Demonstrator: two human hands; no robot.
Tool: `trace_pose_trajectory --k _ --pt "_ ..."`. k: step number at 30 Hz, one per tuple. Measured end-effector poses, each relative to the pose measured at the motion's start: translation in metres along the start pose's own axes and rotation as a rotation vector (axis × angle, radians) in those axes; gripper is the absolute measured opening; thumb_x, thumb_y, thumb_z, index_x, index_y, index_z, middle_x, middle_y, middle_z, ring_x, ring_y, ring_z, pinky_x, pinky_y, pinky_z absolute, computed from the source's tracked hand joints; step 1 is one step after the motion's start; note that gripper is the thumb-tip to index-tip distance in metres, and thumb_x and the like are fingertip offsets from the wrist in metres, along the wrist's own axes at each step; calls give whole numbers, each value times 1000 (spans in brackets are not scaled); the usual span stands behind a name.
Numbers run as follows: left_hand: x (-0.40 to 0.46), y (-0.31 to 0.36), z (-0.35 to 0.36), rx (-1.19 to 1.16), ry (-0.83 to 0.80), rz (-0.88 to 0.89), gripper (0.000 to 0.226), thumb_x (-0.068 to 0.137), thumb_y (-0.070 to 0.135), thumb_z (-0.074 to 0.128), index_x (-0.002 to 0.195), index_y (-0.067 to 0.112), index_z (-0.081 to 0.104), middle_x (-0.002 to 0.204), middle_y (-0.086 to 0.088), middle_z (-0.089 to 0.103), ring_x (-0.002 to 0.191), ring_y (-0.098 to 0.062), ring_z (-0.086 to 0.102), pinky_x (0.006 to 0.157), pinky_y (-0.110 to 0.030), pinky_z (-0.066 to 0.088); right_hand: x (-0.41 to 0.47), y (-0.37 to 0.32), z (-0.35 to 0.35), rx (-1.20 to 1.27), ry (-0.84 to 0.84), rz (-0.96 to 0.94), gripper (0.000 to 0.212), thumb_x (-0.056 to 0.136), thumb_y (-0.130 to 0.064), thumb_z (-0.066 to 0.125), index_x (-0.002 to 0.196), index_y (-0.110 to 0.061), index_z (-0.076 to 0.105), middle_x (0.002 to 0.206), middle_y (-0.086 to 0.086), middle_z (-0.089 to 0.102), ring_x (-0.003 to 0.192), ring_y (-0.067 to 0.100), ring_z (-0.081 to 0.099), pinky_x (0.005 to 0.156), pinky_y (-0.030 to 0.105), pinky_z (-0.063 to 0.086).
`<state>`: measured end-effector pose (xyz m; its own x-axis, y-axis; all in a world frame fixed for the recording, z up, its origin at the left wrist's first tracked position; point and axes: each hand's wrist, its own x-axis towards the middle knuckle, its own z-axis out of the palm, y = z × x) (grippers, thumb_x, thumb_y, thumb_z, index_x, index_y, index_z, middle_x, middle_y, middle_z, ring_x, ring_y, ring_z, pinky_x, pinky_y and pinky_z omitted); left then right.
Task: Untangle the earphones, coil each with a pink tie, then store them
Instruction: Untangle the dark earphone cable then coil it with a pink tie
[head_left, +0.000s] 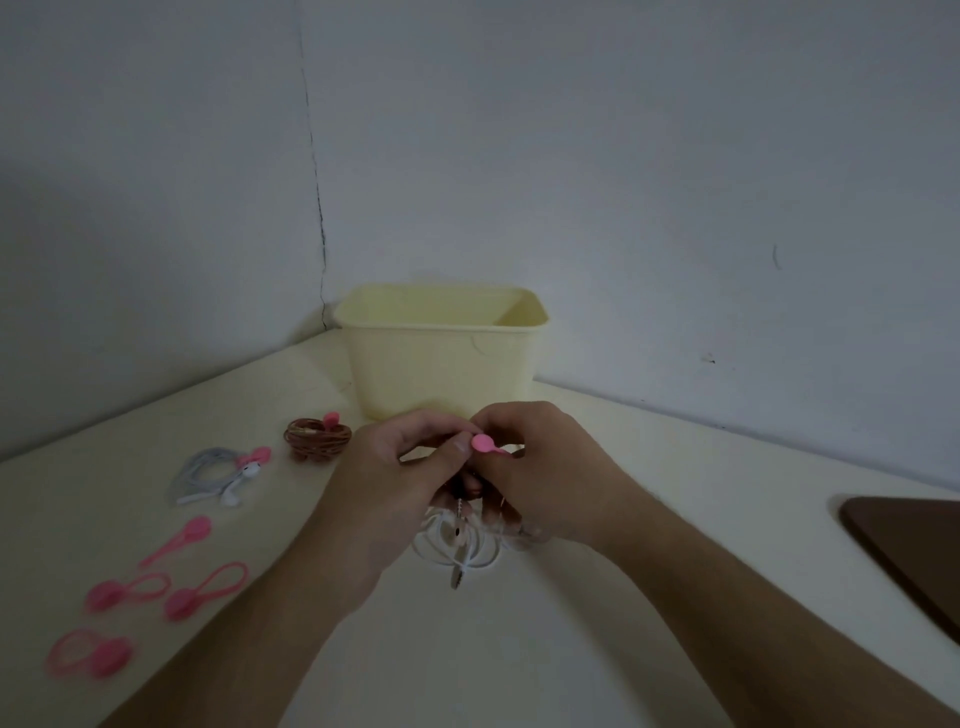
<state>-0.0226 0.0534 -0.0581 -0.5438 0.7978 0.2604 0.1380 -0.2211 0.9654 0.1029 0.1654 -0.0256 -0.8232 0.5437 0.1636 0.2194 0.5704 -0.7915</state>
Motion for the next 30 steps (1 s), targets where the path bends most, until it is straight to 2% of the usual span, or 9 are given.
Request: trace_pose_trajectory --k 2,5,9,12,16,19,22,26,30 --pt "0 2 0 -24 -7 -7 15 97 6 67 94 12 81 78 -12 73 70 -21 68 67 -34 58 0 3 0 73 -28 6 21 106 -17 55 92 -10 70 67 -1 72 52 19 67 48 26 47" --pt "-1 3 0 -34 -17 -8 18 98 7 66 93 14 81 84 -14 75 73 -20 70 67 -31 59 2 9 0 179 -6 20 15 105 -19 62 97 -9 71 65 -6 68 48 16 58 44 23 42" --pt "-1 2 1 -45 -41 -6 20 99 4 63 93 11 81 80 -16 72 71 -22 67 62 -30 56 7 18 1 168 53 -1 4 98 -23 75 96 -19 75 78 -6 71 57 6 59 57 26 46" --pt "-1 1 2 -57 -41 -13 19 100 3 62 95 8 79 78 -17 71 70 -22 67 60 -28 55 8 20 0 178 72 -20 4 94 -17 78 93 -16 75 84 4 72 57 5 60 58 22 45" --pt "0 1 2 -83 -42 -25 16 100 6 63 97 9 79 83 -22 72 71 -22 67 61 -30 54 8 19 -6 197 91 -28 8 89 -6 81 89 -8 74 79 2 70 53 6 58 55 21 44" --pt "0 1 3 -99 -47 -33 16 100 8 62 98 9 78 80 -17 72 70 -21 66 61 -30 51 6 20 -8 305 40 -12 15 91 -7 80 93 3 70 76 13 68 57 15 59 54 29 48" --pt "1 -1 1 -86 -32 -31 17 101 9 63 96 10 78 80 -17 73 70 -22 65 60 -29 50 6 22 -10 401 -19 -1 15 96 -4 75 99 9 67 79 24 66 62 18 61 57 31 52" --pt "3 -3 0 -84 -1 -39 15 101 6 63 98 8 77 77 -11 71 70 -19 63 61 -26 52 8 23 -13 546 -99 43 11 99 6 65 106 14 66 85 19 69 69 20 64 61 28 55" --pt "3 -4 -1 -59 10 -40 15 101 5 61 102 5 76 75 -8 69 68 -18 63 60 -26 52 8 22 -17 616 -104 80 9 98 11 62 97 4 68 78 20 68 66 21 64 60 27 56"
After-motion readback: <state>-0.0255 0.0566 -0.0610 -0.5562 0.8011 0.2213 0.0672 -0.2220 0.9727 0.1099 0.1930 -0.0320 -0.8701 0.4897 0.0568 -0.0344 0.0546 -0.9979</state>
